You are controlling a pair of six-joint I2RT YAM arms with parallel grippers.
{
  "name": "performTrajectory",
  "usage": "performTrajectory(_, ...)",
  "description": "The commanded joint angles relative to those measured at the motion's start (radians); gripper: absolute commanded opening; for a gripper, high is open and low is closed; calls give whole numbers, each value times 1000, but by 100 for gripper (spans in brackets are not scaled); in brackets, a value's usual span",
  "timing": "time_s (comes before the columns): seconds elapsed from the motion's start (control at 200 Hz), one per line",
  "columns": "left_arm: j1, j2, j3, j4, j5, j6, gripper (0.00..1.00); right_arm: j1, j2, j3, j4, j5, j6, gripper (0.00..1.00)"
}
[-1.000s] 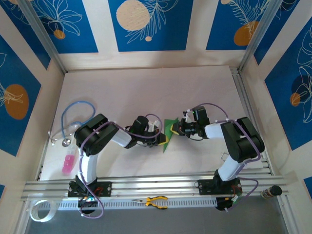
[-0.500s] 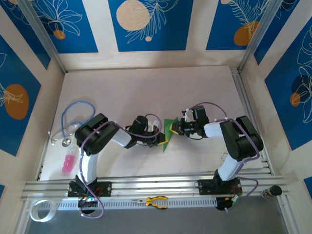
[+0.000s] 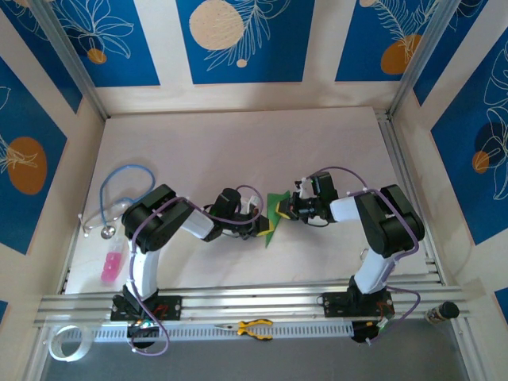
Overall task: Fold a paper plane with a square sheet of paper (pick it up from the middle)
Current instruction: Fold the wing for the fifth time at the center of the table.
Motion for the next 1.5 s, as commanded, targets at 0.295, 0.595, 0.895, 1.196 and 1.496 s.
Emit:
performTrajectory(0.295, 27, 57, -26, -118, -29, 26, 0, 21, 48, 22, -46, 42, -29, 4)
performTrajectory(0.595, 28, 40, -47, -144, -28, 40, 6, 47, 74, 58, -173, 127, -54, 3)
performTrajectory(0.895, 18, -39, -33, -325, 7, 152, 18, 51, 70, 68, -192, 131, -41, 2)
performTrajectory(1.196, -2, -66, 53, -558, 18, 293, 21, 54, 69, 72, -201, 129, -41, 2)
performTrajectory(1.496, -13, -77, 97, -673, 24, 360, 6, 55, 70, 78, -214, 133, -41, 2)
